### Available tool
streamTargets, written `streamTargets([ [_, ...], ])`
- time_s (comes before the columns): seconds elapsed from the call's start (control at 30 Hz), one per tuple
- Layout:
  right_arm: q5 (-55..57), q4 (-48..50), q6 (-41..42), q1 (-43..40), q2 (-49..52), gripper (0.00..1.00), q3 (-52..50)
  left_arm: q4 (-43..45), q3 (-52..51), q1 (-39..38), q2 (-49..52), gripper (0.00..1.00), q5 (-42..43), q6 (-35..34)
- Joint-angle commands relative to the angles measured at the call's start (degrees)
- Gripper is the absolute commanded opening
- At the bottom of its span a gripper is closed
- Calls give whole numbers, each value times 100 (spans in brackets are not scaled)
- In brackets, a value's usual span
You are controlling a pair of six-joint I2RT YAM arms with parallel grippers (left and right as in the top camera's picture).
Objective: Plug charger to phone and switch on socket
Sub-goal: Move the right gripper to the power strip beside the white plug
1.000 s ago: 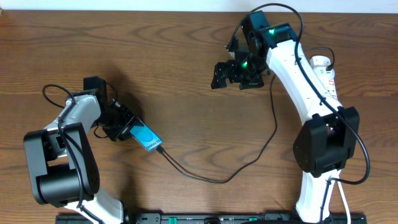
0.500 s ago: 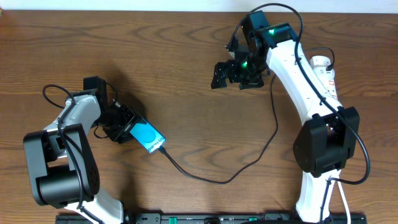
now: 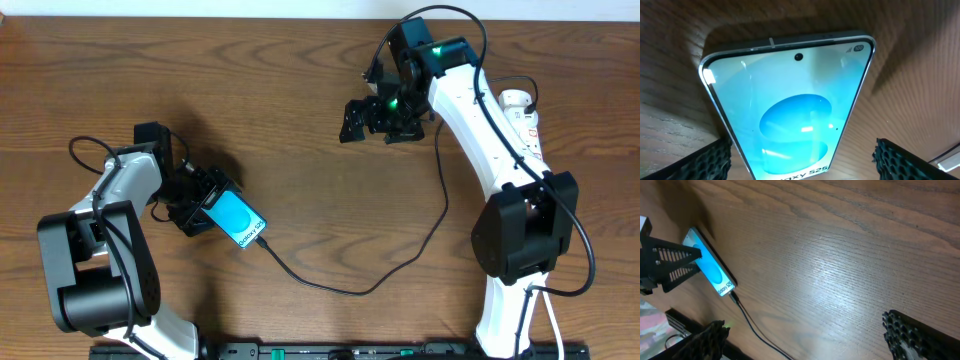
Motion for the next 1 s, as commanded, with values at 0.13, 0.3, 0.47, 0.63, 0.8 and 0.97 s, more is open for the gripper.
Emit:
streamTargets([
  [0.13, 9, -2, -85, 35, -105, 99, 74, -153, -46, 4, 33, 93, -264, 138],
  [0.3, 251, -2, -83, -31, -105, 99, 74, -146, -35, 4, -280, 93, -186, 262],
  [0.47, 308, -4, 72, -411, -107, 99, 76, -129, -33, 7, -1550, 94, -192, 260],
  [0.63, 306, -24, 295, -1025, -177, 99, 98, -201, -33, 4, -2822, 94, -212, 260],
  [0.8, 306, -92, 369, -1838, -579, 99, 107, -426, -33, 4, -3816, 94, -240, 304],
  [0.97, 522, -181, 376, -2518, -1198, 99, 107, -640, -35, 4, -4111, 94, -232, 302],
])
